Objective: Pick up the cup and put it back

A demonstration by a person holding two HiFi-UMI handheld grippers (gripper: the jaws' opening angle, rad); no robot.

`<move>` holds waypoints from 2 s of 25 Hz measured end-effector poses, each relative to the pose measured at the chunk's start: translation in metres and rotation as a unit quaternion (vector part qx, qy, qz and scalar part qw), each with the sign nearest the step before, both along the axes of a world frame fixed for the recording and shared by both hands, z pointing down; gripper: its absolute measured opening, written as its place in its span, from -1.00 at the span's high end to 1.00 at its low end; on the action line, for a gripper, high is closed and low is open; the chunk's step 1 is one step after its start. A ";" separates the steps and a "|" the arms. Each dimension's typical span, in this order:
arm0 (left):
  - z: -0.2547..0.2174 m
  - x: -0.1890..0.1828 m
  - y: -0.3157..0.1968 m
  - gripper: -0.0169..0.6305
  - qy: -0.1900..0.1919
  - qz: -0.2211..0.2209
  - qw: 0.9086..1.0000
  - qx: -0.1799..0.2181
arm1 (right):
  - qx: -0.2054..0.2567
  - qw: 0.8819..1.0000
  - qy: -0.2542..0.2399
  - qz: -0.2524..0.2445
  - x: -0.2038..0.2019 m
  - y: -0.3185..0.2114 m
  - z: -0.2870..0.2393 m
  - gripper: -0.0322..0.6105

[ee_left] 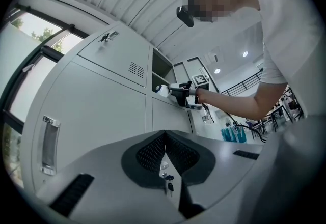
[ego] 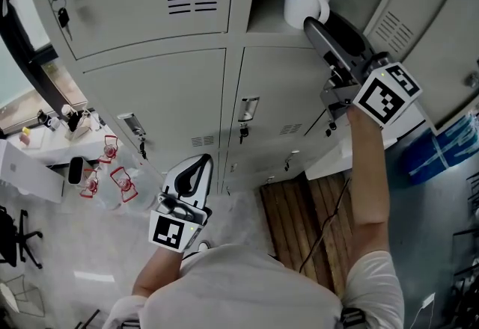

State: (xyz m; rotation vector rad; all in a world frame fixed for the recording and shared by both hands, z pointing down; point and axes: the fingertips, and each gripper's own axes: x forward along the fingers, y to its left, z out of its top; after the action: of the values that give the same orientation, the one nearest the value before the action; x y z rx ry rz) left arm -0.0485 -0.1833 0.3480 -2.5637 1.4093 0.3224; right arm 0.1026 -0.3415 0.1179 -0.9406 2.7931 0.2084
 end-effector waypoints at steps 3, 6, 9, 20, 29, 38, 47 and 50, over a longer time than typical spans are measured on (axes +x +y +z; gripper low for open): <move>-0.001 -0.002 0.000 0.88 -0.001 -0.008 1.000 0.001 | -0.004 1.000 0.002 -0.011 -0.001 -0.003 -0.001 0.23; 0.000 -0.002 0.000 0.88 -0.002 -0.012 1.000 0.002 | 0.001 1.000 0.007 -0.023 -0.004 -0.003 -0.005 0.24; 0.000 -0.001 0.000 0.88 -0.002 -0.014 1.000 0.002 | -0.012 1.000 0.006 -0.025 0.000 -0.006 -0.001 0.26; 0.003 0.001 -0.004 0.88 0.001 -0.016 1.000 -0.006 | -0.013 0.999 0.023 -0.036 -0.005 -0.006 -0.005 0.39; 0.001 -0.004 -0.002 0.88 0.004 -0.017 1.000 -0.002 | -0.018 0.998 0.038 -0.051 -0.016 -0.004 -0.006 0.46; 0.001 -0.013 0.000 0.88 0.005 -0.024 1.000 -0.003 | -0.028 0.996 0.040 -0.072 -0.021 -0.002 -0.007 0.55; 0.002 -0.015 0.000 0.88 0.010 -0.023 1.000 -0.004 | -0.039 0.995 0.043 -0.077 -0.028 -0.004 -0.007 0.73; 0.003 -0.014 0.000 0.88 0.012 -0.020 1.000 -0.005 | -0.025 0.995 0.047 -0.085 -0.031 -0.001 -0.011 0.73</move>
State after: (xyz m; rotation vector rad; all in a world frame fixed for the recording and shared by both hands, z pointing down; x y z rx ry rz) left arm -0.0621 -0.1829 0.3507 -2.5437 1.4726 0.3415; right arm 0.0713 -0.3421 0.1068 -0.7161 2.9575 0.1623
